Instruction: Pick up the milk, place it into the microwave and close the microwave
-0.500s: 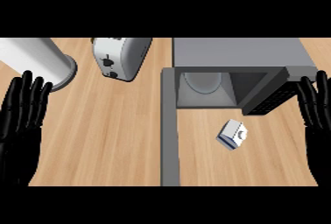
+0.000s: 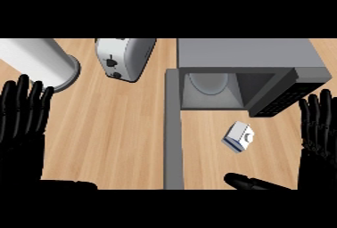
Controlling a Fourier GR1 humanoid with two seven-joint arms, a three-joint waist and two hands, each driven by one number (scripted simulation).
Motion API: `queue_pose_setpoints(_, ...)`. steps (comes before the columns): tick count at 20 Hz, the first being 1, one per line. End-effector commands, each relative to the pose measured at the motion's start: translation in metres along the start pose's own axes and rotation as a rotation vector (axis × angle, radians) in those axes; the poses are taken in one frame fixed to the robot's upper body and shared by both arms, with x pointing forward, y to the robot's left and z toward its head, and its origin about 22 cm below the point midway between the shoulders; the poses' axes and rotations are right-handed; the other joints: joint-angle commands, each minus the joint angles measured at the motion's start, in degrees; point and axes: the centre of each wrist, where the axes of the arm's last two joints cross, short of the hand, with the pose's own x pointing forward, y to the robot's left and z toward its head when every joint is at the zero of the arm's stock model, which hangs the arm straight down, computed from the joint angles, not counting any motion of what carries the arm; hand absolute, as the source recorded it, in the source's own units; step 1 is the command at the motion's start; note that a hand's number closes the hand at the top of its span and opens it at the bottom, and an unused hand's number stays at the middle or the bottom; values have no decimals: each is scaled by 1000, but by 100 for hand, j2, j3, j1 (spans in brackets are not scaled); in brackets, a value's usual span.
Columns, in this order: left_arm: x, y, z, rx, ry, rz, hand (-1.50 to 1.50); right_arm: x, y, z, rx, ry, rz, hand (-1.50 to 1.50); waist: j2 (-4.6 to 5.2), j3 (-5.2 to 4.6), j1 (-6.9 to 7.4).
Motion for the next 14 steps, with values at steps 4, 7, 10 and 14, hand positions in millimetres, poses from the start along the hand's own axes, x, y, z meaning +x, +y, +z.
queue_pose_setpoints(4,0,9,42,54,41,56,-150,16,36,45,-18,35,11,-150,4,7,25)
queue_pose_setpoints(7,24,5,62,71,34,57,-150,31,40,59,-55,34,23,-150,-11,6,29)
queue_pose_setpoints(10,24,20,75,39,43,60,-150,19,41,62,-76,52,58,-150,3,9,23)
queue_pose_setpoints(14,35,43,99,52,40,45,-150,9,47,64,-70,49,123,-150,1,8,59)
